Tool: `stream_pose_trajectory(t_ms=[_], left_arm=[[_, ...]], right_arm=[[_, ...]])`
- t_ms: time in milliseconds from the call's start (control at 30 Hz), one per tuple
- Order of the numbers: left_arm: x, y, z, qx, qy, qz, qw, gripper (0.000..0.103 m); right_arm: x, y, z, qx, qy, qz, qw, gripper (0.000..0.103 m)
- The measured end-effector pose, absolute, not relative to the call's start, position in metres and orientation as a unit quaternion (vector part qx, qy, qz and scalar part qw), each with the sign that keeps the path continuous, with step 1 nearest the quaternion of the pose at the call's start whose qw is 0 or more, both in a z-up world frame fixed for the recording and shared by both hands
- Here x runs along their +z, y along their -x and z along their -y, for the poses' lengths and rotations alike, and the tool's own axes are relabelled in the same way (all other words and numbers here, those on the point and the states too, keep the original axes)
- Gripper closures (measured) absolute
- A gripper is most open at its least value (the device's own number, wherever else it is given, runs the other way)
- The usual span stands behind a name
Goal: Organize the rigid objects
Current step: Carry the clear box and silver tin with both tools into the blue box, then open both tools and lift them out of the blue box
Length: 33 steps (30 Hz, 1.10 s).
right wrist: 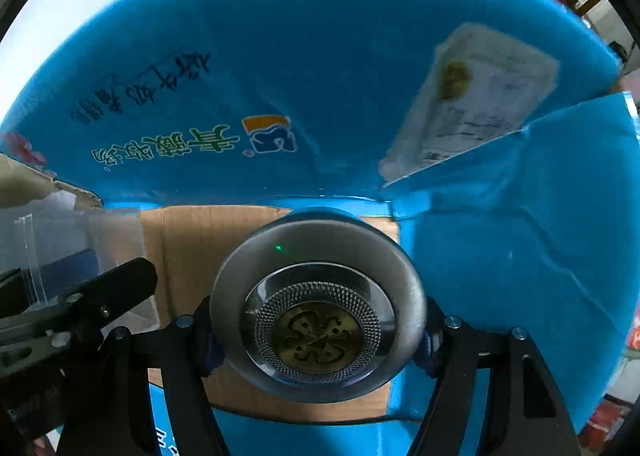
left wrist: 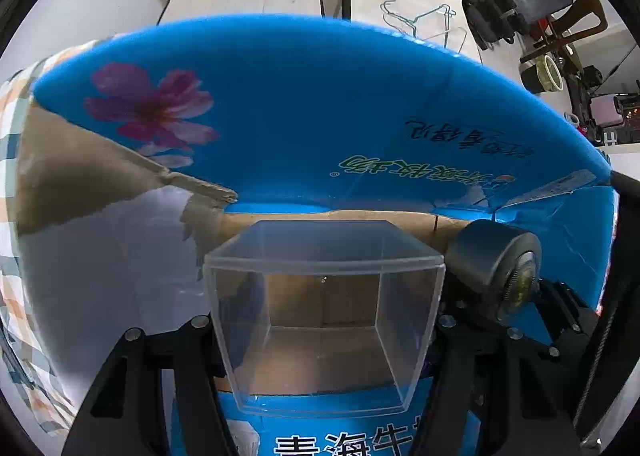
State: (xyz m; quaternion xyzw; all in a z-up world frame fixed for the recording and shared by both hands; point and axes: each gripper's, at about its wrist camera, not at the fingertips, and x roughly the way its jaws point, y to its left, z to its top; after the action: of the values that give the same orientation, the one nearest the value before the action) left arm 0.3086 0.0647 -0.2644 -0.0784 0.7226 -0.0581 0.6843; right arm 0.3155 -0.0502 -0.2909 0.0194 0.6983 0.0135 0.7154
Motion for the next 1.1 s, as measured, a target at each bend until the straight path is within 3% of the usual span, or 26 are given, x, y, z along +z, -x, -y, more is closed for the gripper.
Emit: stream_pose_trajectory(t_ms=[67, 267, 833, 900, 967, 1033, 1100], left_arm=[[-0.265, -0.310, -0.067, -0.064, 0.086, -0.724, 0.681, 0.042], [-0.266, -0.313, -0.073, -0.077, 0.097, -0.731, 0.671, 0.042], [-0.282, -0.322, -0.055, -0.085, 0.074, -0.750, 0.651, 0.042], [-0.282, -0.323, -0.056, -0.077, 0.065, -0.754, 0.649, 0.035], [-0.280, -0.329, -0.050, -0.060, 0.047, -0.755, 0.651, 0.012], [-0.275, -0.326, -0.052, -0.057, 0.038, -0.752, 0.655, 0.002], [-0.268, -0.323, -0.055, -0.061, 0.035, -0.747, 0.661, 0.000]], right_arm=[[-0.293, -0.315, 0.048, 0.023, -0.016, -0.704, 0.710, 0.029], [-0.288, -0.307, 0.058, 0.043, -0.010, -0.711, 0.702, 0.011], [-0.302, -0.310, 0.081, 0.031, -0.040, -0.710, 0.702, 0.011], [-0.304, -0.316, 0.072, 0.029, -0.035, -0.713, 0.700, 0.011], [-0.301, -0.321, 0.068, 0.026, -0.034, -0.712, 0.701, 0.011], [-0.299, -0.321, 0.070, 0.025, -0.040, -0.711, 0.702, 0.008], [-0.293, -0.317, 0.070, 0.023, -0.038, -0.710, 0.703, 0.006]])
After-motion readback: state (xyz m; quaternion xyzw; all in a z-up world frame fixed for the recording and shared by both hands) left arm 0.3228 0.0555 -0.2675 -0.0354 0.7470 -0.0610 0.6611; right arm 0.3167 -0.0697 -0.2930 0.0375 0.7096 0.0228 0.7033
